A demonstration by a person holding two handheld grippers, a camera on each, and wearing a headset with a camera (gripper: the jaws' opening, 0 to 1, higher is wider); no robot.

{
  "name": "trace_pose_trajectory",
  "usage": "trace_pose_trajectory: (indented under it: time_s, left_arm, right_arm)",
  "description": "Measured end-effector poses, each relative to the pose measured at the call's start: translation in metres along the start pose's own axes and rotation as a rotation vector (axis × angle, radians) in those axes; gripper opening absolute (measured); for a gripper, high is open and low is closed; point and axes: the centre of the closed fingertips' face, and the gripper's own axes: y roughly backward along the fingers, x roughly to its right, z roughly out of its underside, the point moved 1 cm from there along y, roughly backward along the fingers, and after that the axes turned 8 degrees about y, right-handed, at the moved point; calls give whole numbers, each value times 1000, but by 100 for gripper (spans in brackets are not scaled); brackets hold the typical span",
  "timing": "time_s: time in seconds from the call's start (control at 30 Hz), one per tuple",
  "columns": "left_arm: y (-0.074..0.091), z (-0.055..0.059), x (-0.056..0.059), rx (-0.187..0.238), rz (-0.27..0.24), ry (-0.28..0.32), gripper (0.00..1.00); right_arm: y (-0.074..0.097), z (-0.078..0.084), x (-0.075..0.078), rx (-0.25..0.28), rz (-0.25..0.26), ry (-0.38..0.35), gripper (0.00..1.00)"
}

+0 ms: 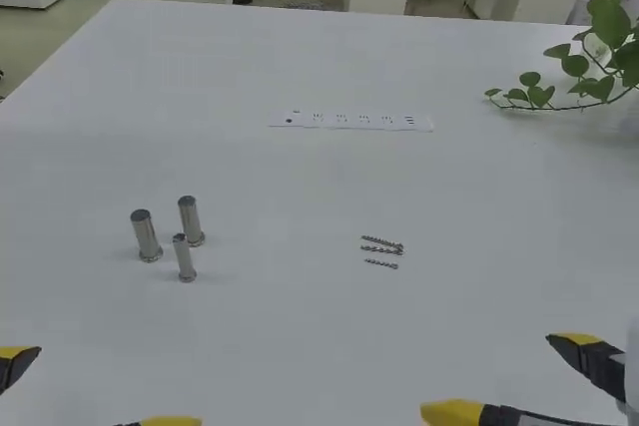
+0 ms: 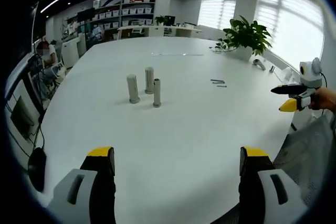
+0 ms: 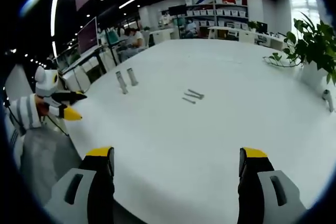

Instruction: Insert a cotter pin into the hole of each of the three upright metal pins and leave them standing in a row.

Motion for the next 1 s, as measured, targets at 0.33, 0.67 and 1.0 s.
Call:
trace_pose_trajectory:
  time_s: [0.33,0.67,1.0]
  left_arm:
    - [1,2,1,-11,10,7,100]
    - [0,3,1,-28,15,0,100]
    - [0,0,-2,-36,18,-13,100]
  right_arm:
    - [-4,1,-6,-31,-21,25,100]
    - [-5,1,-7,-42,-28,34,100]
    - [-4,2,-8,-42,-28,30,100]
